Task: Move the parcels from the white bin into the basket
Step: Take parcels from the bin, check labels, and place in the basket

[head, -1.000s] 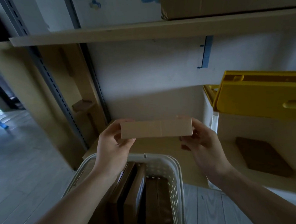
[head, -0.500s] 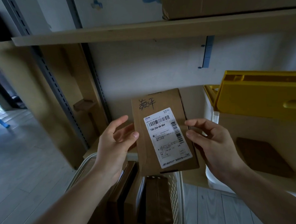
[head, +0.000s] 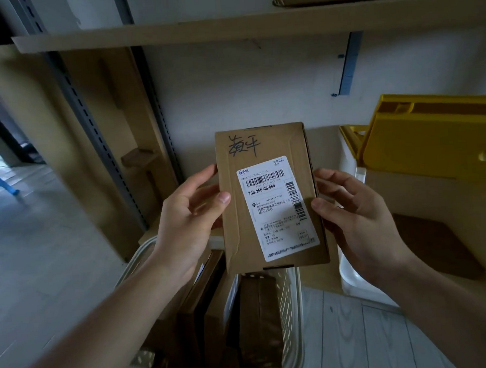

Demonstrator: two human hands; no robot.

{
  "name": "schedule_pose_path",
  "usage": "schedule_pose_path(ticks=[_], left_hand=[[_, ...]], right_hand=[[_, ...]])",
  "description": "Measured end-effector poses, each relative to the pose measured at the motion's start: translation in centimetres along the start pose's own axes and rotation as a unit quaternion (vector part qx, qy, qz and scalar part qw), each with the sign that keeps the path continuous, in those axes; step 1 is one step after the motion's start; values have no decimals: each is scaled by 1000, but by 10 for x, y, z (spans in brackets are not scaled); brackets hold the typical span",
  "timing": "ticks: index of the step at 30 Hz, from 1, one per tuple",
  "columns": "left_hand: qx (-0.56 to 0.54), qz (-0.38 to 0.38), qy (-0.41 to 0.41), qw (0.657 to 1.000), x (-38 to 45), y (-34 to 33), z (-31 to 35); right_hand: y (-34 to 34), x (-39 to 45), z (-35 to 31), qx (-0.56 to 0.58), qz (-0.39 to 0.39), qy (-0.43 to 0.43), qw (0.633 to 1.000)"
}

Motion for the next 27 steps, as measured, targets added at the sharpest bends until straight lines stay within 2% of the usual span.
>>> schedule_pose_path(ticks=[16,22,27], left_hand=[[-6,-14,-56,998,3,12,3],[25,-99,-67,993,-1,10,4],[16,-99,-67,993,1,14,2]], right_hand=[[-6,-5,-6,-35,-20,36,999],[-8,-3,-8,-31,-11,42,999],[-8,-4,-10,-31,-20,46,998]])
Point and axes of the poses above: each hand's wrist, its own x-axis towards the middle knuckle, its own y-axis out of the back of the hand, z = x × y, the point moved 4 cm from there along x, towards the middle knuckle, and after that the axes turned 7 degrees about z, right-handed, at the moved point
